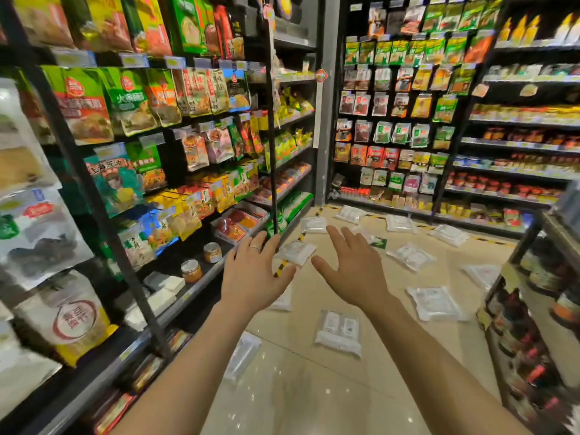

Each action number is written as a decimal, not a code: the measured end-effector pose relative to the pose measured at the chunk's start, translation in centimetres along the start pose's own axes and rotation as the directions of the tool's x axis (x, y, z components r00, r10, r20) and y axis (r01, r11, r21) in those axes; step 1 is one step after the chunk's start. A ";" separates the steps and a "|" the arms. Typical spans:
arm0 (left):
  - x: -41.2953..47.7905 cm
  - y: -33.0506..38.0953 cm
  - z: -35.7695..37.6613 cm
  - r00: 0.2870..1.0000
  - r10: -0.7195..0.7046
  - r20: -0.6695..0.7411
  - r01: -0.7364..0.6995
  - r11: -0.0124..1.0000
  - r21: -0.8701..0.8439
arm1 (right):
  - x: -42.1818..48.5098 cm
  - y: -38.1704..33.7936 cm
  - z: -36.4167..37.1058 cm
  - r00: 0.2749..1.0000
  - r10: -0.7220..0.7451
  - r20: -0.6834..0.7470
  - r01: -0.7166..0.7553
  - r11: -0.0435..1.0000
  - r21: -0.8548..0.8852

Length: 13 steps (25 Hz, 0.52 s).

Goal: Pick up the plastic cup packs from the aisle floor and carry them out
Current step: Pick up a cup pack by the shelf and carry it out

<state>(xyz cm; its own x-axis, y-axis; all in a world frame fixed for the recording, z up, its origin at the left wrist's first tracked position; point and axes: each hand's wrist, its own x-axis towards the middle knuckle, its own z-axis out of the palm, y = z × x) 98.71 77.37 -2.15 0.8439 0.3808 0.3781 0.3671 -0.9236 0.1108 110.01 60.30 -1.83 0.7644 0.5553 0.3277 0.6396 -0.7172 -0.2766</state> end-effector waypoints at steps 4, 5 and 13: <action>6.1 -3.3 4.2 0.990 -0.137 0.018 0.137 0.990 0.025 | 8.9 -0.2 5.3 0.992 -0.107 0.068 0.108 0.994 -0.008; 7.3 -4.5 5.2 0.985 -0.171 0.020 0.170 0.985 0.037 | 11.0 -0.5 6.7 0.987 -0.125 0.102 0.125 0.992 0.008; 11.6 -14.9 12.9 0.922 -0.376 0.087 0.372 0.926 0.067 | 21.3 -4.2 18.4 0.928 -0.270 0.255 0.260 0.963 0.072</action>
<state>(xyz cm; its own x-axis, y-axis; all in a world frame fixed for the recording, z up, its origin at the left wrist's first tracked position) 108.04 96.10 -11.27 0.6741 0.7028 0.2271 0.6799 -0.7106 0.1811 125.04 82.87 -10.28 0.5578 0.8166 0.1482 0.8205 -0.5159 -0.2462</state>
